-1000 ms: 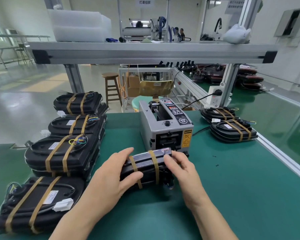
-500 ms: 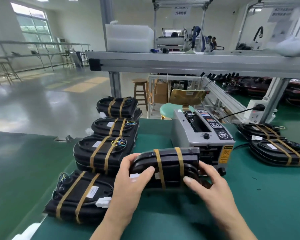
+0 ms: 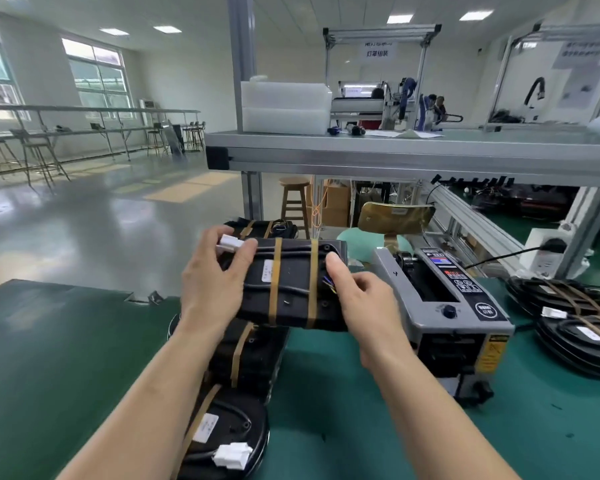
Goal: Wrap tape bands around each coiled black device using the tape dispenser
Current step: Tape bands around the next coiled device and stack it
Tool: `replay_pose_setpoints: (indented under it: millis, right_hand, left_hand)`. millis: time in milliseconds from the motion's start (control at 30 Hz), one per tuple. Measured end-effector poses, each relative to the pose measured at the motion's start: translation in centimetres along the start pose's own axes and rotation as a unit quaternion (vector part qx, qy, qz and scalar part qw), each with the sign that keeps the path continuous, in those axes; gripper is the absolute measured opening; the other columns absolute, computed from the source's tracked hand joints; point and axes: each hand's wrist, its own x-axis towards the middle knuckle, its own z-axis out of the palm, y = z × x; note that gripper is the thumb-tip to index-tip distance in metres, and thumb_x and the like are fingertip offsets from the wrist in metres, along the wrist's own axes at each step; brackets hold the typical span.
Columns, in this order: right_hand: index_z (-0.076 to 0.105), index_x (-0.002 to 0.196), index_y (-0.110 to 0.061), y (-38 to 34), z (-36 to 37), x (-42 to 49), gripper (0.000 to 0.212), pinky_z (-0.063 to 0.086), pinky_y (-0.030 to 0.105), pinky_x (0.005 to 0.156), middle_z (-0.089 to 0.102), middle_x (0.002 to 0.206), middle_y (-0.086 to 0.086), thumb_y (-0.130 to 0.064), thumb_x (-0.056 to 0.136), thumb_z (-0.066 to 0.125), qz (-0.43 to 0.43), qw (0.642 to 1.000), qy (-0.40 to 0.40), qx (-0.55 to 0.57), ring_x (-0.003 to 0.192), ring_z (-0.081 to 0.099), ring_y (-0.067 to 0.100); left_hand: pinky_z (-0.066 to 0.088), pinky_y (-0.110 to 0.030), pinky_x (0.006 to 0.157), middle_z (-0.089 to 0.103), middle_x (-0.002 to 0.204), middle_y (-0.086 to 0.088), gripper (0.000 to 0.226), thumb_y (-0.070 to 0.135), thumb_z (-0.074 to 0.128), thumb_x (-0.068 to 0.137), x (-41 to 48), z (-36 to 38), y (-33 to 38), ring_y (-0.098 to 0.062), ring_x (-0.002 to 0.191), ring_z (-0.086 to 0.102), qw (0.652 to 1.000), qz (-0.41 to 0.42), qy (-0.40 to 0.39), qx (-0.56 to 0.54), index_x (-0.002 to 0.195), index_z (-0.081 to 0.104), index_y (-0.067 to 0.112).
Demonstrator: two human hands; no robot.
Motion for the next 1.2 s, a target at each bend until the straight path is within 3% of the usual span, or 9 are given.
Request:
replay_pose_setpoints:
  millis: [67, 133, 200, 267, 333, 467, 667, 867, 1200]
  right_hand:
    - [0.041, 0.059, -0.022, -0.7, 1.8, 1.5, 0.062, 0.033, 0.031, 0.057, 0.047, 0.053, -0.015, -0.081, 0.074, 0.054, 0.011, 1.0, -0.012, -0.006, 0.062, 0.046, 0.013]
    - [0.054, 0.069, -0.013, -0.9, 3.4, 2.9, 0.065, 0.04, 0.032, 0.061, 0.06, 0.07, -0.009, -0.078, 0.079, 0.052, 0.026, 0.999, -0.041, -0.012, 0.072, 0.055, 0.016]
    - [0.063, 0.09, -0.009, -1.0, 4.9, 4.1, 0.068, 0.048, 0.036, 0.076, 0.066, 0.097, 0.002, -0.076, 0.083, 0.05, 0.062, 0.996, -0.063, -0.014, 0.091, 0.06, 0.022]
    - [0.058, 0.1, -0.009, -1.0, 6.0, 5.2, 0.067, 0.046, 0.038, 0.087, 0.06, 0.11, 0.003, -0.073, 0.085, 0.05, 0.101, 0.992, -0.074, -0.01, 0.101, 0.056, 0.025]
    - [0.053, 0.111, -0.014, -1.0, 7.0, 6.0, 0.063, 0.045, 0.04, 0.091, 0.051, 0.113, 0.003, -0.071, 0.084, 0.053, 0.12, 0.99, -0.073, -0.001, 0.106, 0.052, 0.027]
    - [0.045, 0.137, -0.008, -1.0, 8.7, 6.7, 0.084, 0.047, 0.047, 0.103, 0.054, 0.132, 0.009, -0.071, 0.082, 0.057, 0.132, 0.989, -0.06, 0.012, 0.119, 0.054, 0.031]
    - [0.05, 0.134, -0.008, -0.4, 9.4, 7.3, 0.077, 0.046, 0.043, 0.101, 0.058, 0.131, 0.014, -0.071, 0.091, 0.038, 0.07, 0.99, -0.044, -0.114, 0.119, 0.054, 0.033]
    - [0.062, 0.119, -0.01, 1.3, 8.7, 7.1, 0.082, 0.035, 0.039, 0.083, 0.063, 0.124, 0.016, -0.069, 0.096, 0.01, 0.02, 0.966, -0.071, -0.246, 0.116, 0.055, 0.034]
    - [0.048, 0.126, -0.006, 1.1, 7.0, 4.5, 0.058, 0.042, 0.04, 0.09, 0.061, 0.125, 0.018, -0.054, 0.103, 0.026, 0.005, 0.976, -0.079, -0.204, 0.117, 0.055, 0.037]
  left_hand:
    - [0.051, -0.038, 0.079, 0.06, 0.097, 0.012, 0.017, 0.051, 0.05, 0.094, 2.2, 0.0, -1.2, -0.015, 0.091, 0.06, 1.0, -0.026, -0.011, -0.01, 0.11, 0.047, 0.045]
    - [0.052, -0.047, 0.087, 0.061, 0.102, 0.003, 0.012, 0.044, 0.048, 0.096, 4.5, 0.0, -2.4, -0.023, 0.097, 0.06, 0.998, -0.059, -0.022, -0.016, 0.107, 0.052, 0.042]
    - [0.053, -0.041, 0.079, 0.06, 0.109, 0.002, 0.013, 0.036, 0.047, 0.096, 6.5, 0.0, -3.3, -0.019, 0.096, 0.059, 0.995, -0.089, -0.032, -0.034, 0.103, 0.058, 0.039]
    - [0.047, -0.03, 0.068, 0.056, 0.117, 0.002, 0.025, 0.027, 0.043, 0.099, 8.2, -0.1, -4.4, -0.011, 0.091, 0.055, 0.993, -0.1, -0.056, -0.029, 0.117, 0.058, 0.034]
    - [0.046, -0.029, 0.074, 0.05, 0.121, 0.003, 0.037, 0.022, 0.037, 0.102, 9.5, -0.1, -5.4, -0.014, 0.096, 0.054, 0.992, -0.103, -0.075, -0.009, 0.133, 0.054, 0.03]
    - [0.051, -0.038, 0.092, 0.051, 0.134, -0.004, 0.041, 0.019, 0.036, 0.103, 11.0, 0.1, -7.0, -0.02, 0.102, 0.055, 0.991, -0.114, -0.064, -0.004, 0.14, 0.051, 0.03]
    - [0.039, -0.044, 0.11, 0.05, 0.146, -0.006, 0.041, 0.025, 0.039, 0.103, 11.5, 1.1, -8.6, -0.027, 0.129, 0.048, 0.988, -0.127, -0.072, 0.043, 0.142, 0.051, 0.027]
    - [0.031, -0.048, 0.115, 0.039, 0.154, -0.006, 0.048, 0.039, 0.035, 0.104, 10.1, 2.0, -9.0, -0.028, 0.14, 0.037, 0.989, -0.129, -0.06, 0.037, 0.152, 0.032, 0.032]
    - [0.025, -0.051, 0.114, 0.028, 0.156, -0.018, 0.057, 0.039, 0.035, 0.102, 7.3, 2.5, -4.1, -0.035, 0.143, 0.027, 0.988, -0.108, -0.006, 0.107, 0.154, 0.024, 0.018]
